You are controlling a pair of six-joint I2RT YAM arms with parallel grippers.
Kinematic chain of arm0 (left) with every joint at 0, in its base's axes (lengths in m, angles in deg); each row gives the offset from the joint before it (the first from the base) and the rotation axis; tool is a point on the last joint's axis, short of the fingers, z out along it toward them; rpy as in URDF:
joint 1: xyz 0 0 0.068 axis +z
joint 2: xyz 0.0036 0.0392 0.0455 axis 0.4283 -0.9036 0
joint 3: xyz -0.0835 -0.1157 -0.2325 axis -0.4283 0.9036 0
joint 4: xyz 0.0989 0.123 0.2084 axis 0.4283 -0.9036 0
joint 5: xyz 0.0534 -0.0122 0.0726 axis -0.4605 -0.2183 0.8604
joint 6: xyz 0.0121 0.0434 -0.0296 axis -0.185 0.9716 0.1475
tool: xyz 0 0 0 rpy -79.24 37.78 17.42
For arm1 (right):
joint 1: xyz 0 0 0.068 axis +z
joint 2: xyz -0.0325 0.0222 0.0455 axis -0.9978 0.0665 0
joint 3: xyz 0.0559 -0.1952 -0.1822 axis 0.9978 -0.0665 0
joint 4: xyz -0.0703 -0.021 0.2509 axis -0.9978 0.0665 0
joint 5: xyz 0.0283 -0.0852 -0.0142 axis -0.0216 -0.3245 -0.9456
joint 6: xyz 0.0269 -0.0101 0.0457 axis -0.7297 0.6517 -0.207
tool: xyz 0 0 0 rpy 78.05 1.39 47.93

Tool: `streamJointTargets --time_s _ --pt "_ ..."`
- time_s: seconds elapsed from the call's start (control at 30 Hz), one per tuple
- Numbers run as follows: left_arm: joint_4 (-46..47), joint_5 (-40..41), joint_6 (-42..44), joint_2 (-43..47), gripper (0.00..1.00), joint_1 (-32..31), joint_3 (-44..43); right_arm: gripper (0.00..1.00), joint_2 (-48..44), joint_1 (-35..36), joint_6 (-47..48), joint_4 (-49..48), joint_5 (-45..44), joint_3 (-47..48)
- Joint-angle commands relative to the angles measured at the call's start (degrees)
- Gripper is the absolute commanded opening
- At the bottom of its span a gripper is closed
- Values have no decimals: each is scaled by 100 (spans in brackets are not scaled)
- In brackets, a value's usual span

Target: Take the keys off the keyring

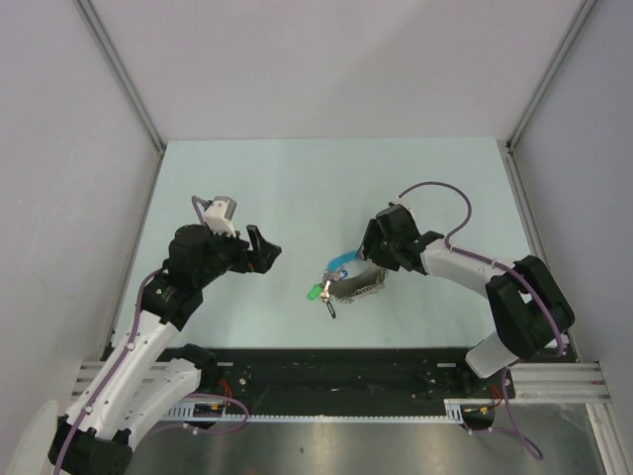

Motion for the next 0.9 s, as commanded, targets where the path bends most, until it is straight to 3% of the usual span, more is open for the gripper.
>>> streamJointTargets --time_s 0.0,0.13,0.47,0.87 --pt "159 35 45 100 99 27 -73 65 59 106 654 -487 212 346" --pt "159 53 45 108 99 27 -91 62 357 115 215 -486 474 504" --pt "106 246 36 65 99 27 -117 58 841 739 1040 -1023 1188 785" --pt "-34 896 -51 214 98 27 -117 53 1096 1257 998 -234 530 1146"
